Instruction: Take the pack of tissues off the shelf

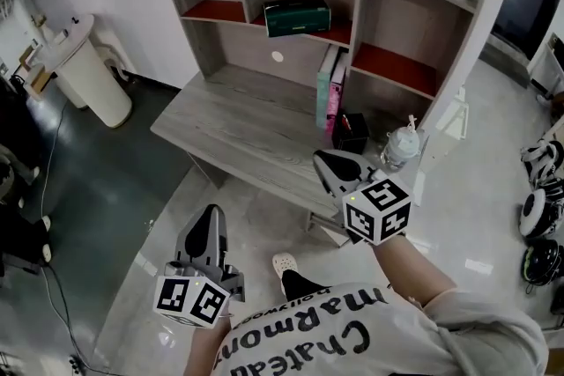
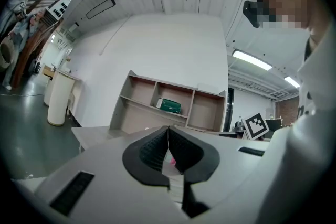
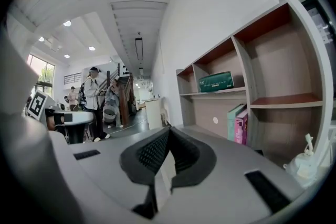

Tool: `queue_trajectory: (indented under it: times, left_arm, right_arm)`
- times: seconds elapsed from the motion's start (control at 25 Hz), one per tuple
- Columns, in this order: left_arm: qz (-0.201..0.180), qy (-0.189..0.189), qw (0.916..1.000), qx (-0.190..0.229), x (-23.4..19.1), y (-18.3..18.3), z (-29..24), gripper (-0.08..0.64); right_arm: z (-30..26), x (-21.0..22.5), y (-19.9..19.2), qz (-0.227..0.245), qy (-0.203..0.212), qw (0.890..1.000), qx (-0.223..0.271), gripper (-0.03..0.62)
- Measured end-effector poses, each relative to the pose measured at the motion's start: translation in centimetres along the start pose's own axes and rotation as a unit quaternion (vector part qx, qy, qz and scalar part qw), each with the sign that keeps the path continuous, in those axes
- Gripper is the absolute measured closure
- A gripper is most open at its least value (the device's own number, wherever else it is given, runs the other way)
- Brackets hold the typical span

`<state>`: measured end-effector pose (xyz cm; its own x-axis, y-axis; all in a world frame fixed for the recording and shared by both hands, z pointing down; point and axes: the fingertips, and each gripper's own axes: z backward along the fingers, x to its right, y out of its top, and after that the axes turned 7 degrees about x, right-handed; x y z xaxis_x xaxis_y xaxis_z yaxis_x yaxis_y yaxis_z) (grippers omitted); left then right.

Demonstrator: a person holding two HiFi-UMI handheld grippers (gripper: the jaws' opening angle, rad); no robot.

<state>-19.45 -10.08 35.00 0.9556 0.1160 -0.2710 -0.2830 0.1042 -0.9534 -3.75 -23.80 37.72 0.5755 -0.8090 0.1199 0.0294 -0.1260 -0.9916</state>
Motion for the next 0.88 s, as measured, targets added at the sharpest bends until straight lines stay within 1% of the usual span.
queue_trajectory:
  times: [0.08,0.2,0.28,0.4,0.52,0.72,0.84,0.88]
  left_arm:
    - [-0.005,0.005,1.0,0.005,-1.6,0.6,-1.3,0.542]
    - [-0.002,0.019,0.9998,0.01,-4.3,1.5,-3.4,0.543]
    - [-0.004,0.019,0.9998,0.008,-5.8,2.1,-4.9,0.543]
    - [-0.014,0.017,0.9997,0.008,-7.7,3.4,-7.1,0.543]
    - [-0.027,0.024,0.9993,0.009,-9.7,4.7,-8.7,0.543]
    - [-0.027,0.038,0.9988,0.013,-13.3,6.2,-10.6,0.543]
    - [-0.039,0.044,0.9981,0.02,-15.0,7.1,-11.6,0.541]
    - [-0.041,0.046,0.9979,0.019,-15.6,7.2,-11.9,0.543]
  right_arm:
    - [-2.1,1.1,0.7,-0.007,-0.003,1.0,0.009,0.581]
    - [-5.2,2.7,2.1,-0.034,-0.005,0.999,0.024,0.581]
    - [-7.4,3.5,3.3,-0.05,-0.004,0.998,0.036,0.581]
    - [-10.6,4.5,5.2,-0.054,-0.002,0.997,0.051,0.581]
    - [-13.4,5.5,6.7,-0.067,-0.002,0.996,0.062,0.581]
    - [-17.4,7.9,8.0,-0.117,-0.026,0.99,0.076,0.581]
    - [-19.7,9.8,8.3,-0.142,-0.05,0.985,0.082,0.58]
    - [-20.4,10.4,8.4,-0.151,-0.057,0.983,0.086,0.567]
